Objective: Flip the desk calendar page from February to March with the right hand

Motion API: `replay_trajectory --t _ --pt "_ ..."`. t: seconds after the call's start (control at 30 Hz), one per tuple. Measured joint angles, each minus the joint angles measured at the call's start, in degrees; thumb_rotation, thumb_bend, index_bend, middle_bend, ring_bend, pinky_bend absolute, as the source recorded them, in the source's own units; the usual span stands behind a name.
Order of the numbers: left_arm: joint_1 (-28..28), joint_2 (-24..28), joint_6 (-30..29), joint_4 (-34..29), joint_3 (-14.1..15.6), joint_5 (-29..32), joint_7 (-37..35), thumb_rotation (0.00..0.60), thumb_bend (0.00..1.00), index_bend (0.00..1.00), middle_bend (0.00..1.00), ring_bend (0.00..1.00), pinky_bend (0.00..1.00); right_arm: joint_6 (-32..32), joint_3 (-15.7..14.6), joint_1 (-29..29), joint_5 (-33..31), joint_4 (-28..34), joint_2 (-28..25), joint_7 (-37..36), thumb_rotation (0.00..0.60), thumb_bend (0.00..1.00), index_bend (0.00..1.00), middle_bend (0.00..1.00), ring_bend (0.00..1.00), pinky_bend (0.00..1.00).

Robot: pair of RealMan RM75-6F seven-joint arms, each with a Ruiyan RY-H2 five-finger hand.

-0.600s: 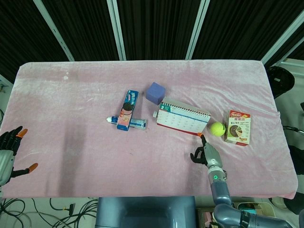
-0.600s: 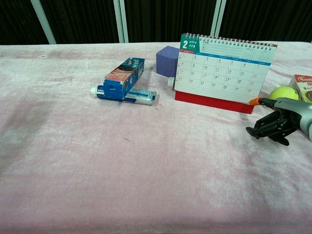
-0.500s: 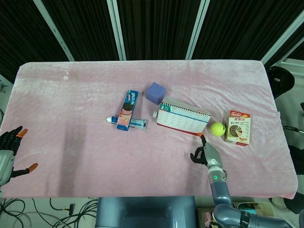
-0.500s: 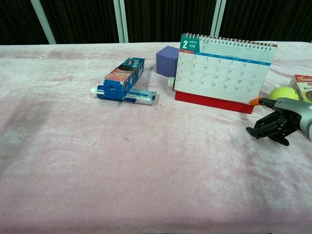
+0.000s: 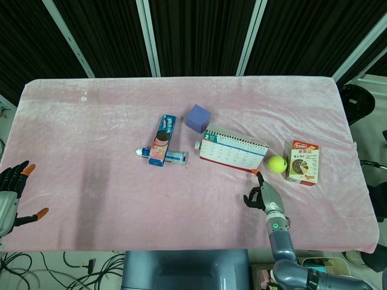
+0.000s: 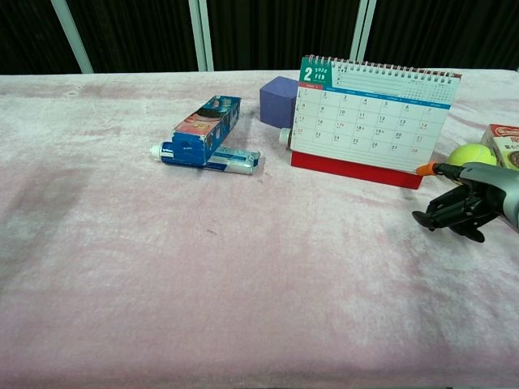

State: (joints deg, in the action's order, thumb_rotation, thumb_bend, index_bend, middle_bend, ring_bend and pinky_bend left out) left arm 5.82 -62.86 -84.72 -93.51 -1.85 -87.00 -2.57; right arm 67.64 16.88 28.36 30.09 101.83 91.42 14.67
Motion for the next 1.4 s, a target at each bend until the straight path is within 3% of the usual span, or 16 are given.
replay_trajectory --t 1.03,1.4 --pt "0.1 0.3 0.3 -0.1 0.0 -0.1 -1.8 0.6 0.0 0.0 0.0 0.0 0.0 -0.2 0.7 1.9 -0.1 -3.5 2.0 1.9 0.6 0.37 0.0 0.65 0.78 0.83" --pt "0.1 0.4 0.4 0.1 0.0 0.0 -2.3 0.6 0.0 0.0 0.0 0.0 0.0 2.0 1.5 3.5 1.7 -1.7 3.2 4.2 0.6 0.37 0.0 0.65 0.78 0.83"
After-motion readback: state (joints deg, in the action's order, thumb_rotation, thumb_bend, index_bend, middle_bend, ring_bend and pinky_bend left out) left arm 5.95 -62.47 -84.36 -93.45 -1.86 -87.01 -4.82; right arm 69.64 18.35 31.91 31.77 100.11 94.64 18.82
